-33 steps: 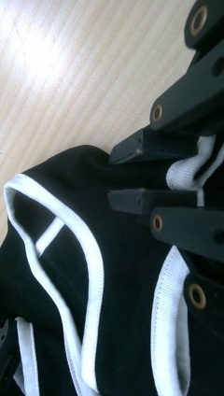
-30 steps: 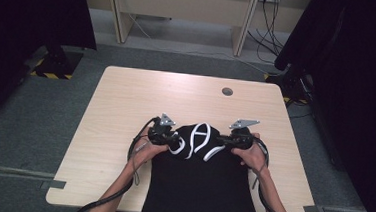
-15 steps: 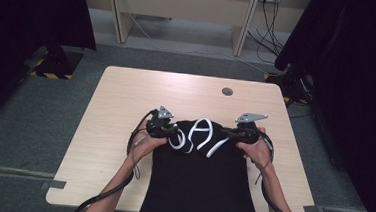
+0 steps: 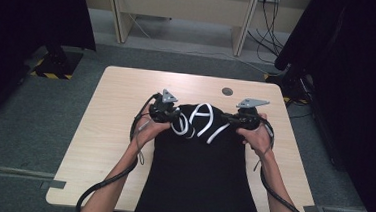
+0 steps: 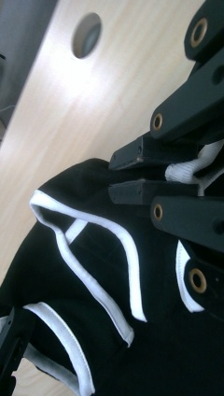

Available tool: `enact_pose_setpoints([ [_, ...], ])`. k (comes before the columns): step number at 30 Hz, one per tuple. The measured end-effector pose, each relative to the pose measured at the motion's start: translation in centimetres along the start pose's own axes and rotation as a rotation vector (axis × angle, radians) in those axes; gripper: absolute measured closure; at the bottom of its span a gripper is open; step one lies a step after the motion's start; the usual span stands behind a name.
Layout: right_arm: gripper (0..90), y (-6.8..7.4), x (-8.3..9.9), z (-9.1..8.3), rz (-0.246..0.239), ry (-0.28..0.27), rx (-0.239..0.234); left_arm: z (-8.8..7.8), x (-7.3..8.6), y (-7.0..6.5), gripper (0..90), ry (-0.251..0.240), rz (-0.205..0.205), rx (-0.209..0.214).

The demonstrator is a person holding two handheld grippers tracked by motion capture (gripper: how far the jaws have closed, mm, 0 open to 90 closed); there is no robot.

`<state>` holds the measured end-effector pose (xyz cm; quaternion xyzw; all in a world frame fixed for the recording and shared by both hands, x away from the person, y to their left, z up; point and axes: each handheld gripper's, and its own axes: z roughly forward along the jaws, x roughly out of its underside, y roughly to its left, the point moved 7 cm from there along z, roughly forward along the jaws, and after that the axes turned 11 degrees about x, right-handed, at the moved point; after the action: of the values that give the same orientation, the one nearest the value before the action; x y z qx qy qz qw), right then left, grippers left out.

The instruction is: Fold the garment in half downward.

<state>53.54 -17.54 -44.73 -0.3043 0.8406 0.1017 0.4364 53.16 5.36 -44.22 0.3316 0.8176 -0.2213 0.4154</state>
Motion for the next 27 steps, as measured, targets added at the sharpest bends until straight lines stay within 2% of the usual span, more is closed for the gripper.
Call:
enact_pose_setpoints([
  [2, 83.6, -0.3, -1.2, -0.3, -0.007, -0.03, 0.015, -0.5, -1.2, 0.2, 79.1, -0.034, 0.012, -0.014],
  [5, 83.7, -0.3, -1.8, -0.6, -0.018, -0.047, 0.028, -1.0, -1.7, 0.0, 79.0, -0.051, 0.026, -0.02],
  [7, 83.6, 0.2, -2.0, -1.4, -0.055, -0.075, 0.037, -1.5, -1.9, -0.6, 78.9, -0.065, 0.051, -0.014],
  [9, 83.6, 0.5, -1.9, -1.7, -0.063, -0.085, 0.036, -2.1, -1.7, -1.5, 78.9, -0.082, 0.075, -0.009],
  [11, 83.6, 1.6, -1.2, -2.7, -0.078, -0.115, 0.019, -2.7, -1.2, -2.6, 78.8, -0.101, 0.094, -0.003],
  [13, 83.6, 2.0, -0.8, -3.1, -0.076, -0.13, 0.009, -3.2, -0.4, -3.8, 78.7, -0.117, 0.116, 0.01],
  [15, 83.6, 3.2, 0.6, -4.0, -0.09, -0.146, -0.006, -3.6, 0.8, -5.3, 78.7, -0.125, 0.135, 0.02],
  [16, 83.6, 3.2, 0.6, -4.0, -0.09, -0.146, -0.006, -3.6, 0.8, -5.3, 78.6, -0.125, 0.135, 0.02],
  [18, 83.6, 3.9, 1.9, -4.7, -0.109, -0.151, 0.001, -3.7, 1.7, -6.2, 78.5, -0.124, 0.151, 0.025],
  [19, 83.6, 3.9, 1.9, -4.7, -0.109, -0.151, 0.001, -3.8, 2.1, -6.6, 78.3, -0.123, 0.151, 0.031],
  [20, 83.6, 4.5, 2.6, -5.2, -0.127, -0.149, 0.004, -4.1, 3.0, -7.1, 78.1, -0.12, 0.144, 0.044],
  [22, 83.6, 4.7, 2.9, -5.4, -0.133, -0.149, 0.004, -4.2, 3.5, -7.4, 78.0, -0.12, 0.138, 0.054],
  [25, 83.5, 5.7, 4.0, -6.2, -0.146, -0.15, -0.005, -4.5, 5.3, -8.6, 77.5, -0.089, 0.155, 0.066],
  [27, 83.4, 6.0, 4.3, -6.4, -0.147, -0.147, -0.009, -4.6, 5.6, -8.8, 77.2, -0.088, 0.158, 0.069],
])
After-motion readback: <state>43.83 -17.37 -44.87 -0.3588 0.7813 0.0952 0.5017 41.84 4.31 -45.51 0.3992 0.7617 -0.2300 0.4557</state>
